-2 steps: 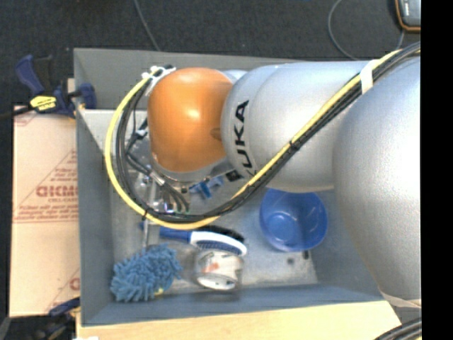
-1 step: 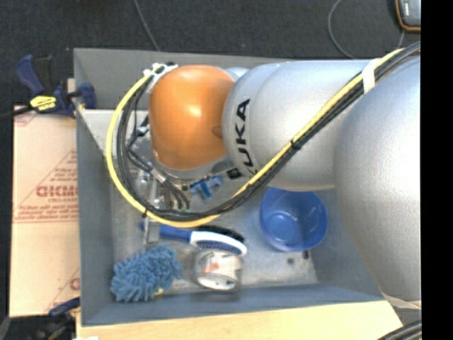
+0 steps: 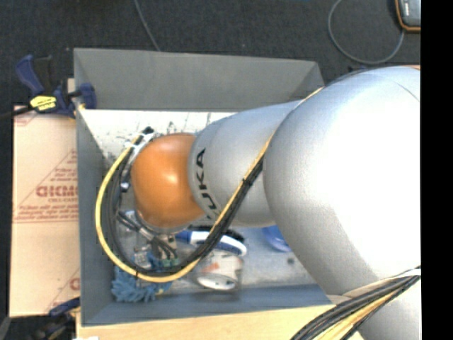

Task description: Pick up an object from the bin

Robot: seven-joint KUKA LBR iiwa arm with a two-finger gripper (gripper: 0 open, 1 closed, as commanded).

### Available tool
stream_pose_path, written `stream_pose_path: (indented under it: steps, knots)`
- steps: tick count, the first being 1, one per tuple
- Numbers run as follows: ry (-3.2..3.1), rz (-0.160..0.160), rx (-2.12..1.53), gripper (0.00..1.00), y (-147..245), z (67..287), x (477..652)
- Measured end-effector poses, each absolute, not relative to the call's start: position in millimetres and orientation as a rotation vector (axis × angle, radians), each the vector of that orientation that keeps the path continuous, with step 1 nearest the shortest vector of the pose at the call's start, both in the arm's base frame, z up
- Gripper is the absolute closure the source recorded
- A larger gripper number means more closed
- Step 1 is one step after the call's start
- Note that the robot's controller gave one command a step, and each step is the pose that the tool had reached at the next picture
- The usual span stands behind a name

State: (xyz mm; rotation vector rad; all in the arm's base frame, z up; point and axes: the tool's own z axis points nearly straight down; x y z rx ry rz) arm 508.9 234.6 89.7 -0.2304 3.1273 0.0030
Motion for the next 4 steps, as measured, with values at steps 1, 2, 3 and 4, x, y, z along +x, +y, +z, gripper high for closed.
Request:
stream_pose_path:
  steps: [1,2,3,4]
  knots:
    - [3.113,0.008,-0.284,0.0,239,157,514.8]
    - [3.129,0.004,-0.259,0.0,235,71,506.8]
    - [3.082,0.016,-0.388,0.0,236,73,483.7]
    - [3.117,0.01,-0.283,1.0,236,73,504.5]
